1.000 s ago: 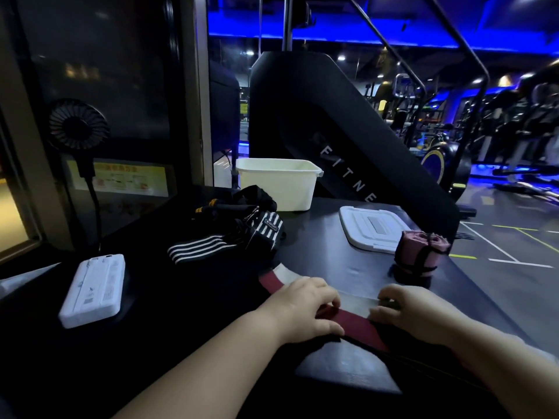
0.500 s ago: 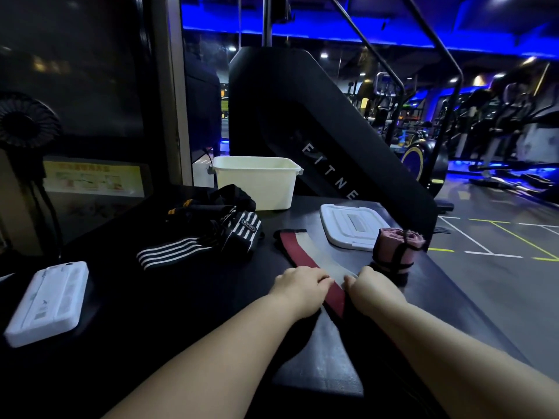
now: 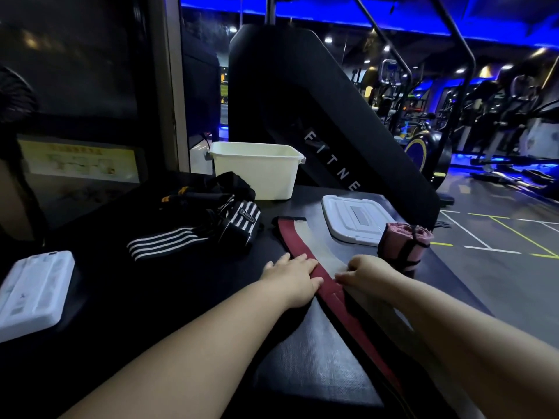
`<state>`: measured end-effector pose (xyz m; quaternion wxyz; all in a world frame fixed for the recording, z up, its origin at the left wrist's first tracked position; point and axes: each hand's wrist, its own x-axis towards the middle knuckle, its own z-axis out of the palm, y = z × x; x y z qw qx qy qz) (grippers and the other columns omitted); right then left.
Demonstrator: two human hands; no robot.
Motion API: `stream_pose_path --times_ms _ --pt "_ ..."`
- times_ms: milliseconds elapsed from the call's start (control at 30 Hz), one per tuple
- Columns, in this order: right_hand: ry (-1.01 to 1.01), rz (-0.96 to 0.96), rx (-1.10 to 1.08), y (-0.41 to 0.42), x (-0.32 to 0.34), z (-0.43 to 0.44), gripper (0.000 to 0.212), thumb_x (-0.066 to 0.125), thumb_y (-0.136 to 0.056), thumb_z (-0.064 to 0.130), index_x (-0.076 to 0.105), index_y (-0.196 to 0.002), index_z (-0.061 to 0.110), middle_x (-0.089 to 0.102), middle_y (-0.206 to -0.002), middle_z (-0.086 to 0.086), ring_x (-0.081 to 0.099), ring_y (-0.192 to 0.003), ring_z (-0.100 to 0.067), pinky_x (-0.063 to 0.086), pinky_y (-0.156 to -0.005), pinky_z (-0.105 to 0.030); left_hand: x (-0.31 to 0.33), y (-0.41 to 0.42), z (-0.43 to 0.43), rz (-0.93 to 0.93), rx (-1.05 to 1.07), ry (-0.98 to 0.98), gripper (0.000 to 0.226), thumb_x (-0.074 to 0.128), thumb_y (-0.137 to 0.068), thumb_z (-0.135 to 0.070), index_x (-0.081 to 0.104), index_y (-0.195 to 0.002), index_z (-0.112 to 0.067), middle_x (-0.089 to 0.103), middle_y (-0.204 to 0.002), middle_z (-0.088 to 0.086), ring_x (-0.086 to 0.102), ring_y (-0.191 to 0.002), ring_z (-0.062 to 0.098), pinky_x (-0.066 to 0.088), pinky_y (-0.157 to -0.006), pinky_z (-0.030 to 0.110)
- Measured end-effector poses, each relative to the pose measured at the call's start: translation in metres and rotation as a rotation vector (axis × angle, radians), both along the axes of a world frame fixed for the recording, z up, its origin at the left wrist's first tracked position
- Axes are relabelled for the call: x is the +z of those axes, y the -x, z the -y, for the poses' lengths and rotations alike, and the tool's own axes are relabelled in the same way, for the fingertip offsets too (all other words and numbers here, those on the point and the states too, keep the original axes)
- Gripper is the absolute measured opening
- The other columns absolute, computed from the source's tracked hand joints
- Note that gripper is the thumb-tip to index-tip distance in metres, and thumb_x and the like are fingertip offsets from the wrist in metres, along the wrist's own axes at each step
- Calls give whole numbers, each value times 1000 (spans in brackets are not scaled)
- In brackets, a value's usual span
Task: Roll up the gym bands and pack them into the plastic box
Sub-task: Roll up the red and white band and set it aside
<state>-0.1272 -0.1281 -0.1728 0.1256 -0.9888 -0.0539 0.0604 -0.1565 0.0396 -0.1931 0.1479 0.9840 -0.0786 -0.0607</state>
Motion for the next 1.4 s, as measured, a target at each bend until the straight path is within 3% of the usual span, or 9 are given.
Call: stream_pose_path --times_ms 200,300,467,733,833,967,1100,1267,1400 --pt "-115 63 -136 -25 -14 -25 34 60 -90 40 58 -76 9 60 -77 -9 60 -87 -29 33 -59 -29 9 -28 -13 34 75 151 47 43 -98 -45 39 -144 -38 31 -156 -7 28 -143 23 26 -115 46" --pt "-159 80 -196 -40 -19 -39 31 57 -92 38 53 -81 10 62 -88 -12 58 -92 -30 35 -68 -28 9 -42 -19 -14 65 112 43 38 -99 -47 44 -140 -36 40 -151 -8 29 -143 24 25 -114 48" --pt "-256 134 -312 -62 -25 -63 33 53 -94 42 61 -107 12 66 -114 -10 59 -109 -30 37 -77 -31 3 -63 -32 -50 62 28 48 30 -103 -46 27 -150 -36 13 -163 -9 10 -150 24 10 -119 51" --pt "-98 201 -403 -84 -37 -78 41 43 -94 49 53 -122 20 53 -128 -9 38 -124 -29 31 -94 -45 -15 -85 -41 28 79 65 49 24 -104 -44 22 -153 -35 10 -163 -8 8 -150 20 4 -121 43" --pt "-191 186 -429 -83 -34 -76 40 50 -90 48 47 -118 19 54 -127 -7 39 -124 -29 31 -96 -46 -16 -82 -41 42 78 66 49 25 -104 -45 23 -152 -37 11 -163 -7 8 -150 20 4 -121 42" --pt "-285 116 -325 -81 -30 -63 32 49 -90 53 43 -101 24 55 -112 -2 47 -120 -30 35 -95 -41 -12 -75 -47 9 21 189 44 36 -103 -37 32 -147 -45 14 -162 -7 10 -150 18 3 -122 40" --pt "-349 68 -80 -61 -23 -36 32 60 -85 56 51 -83 26 60 -103 -5 55 -103 -25 43 -86 -36 -5 -57 -54 -39 -7 385 52 51 -98 -28 36 -145 -45 14 -163 -4 18 -148 19 13 -122 37" --pt "-488 -66 212 1 -11 -8 21 72 -81 47 61 -95 34 52 -107 7 50 -96 -2 40 -88 -24 7 -20 -53 -174 -129 329 55 51 -99 -38 32 -150 -38 0 -163 -8 13 -149 17 13 -119 30" --pt "-456 -108 336 37 -10 4 30 76 -78 45 62 -104 39 53 -118 5 52 -111 -2 41 -102 -26 4 12 -57 -158 -133 446 48 52 -98 -40 43 -145 -34 18 -161 -9 18 -146 8 12 -115 23"
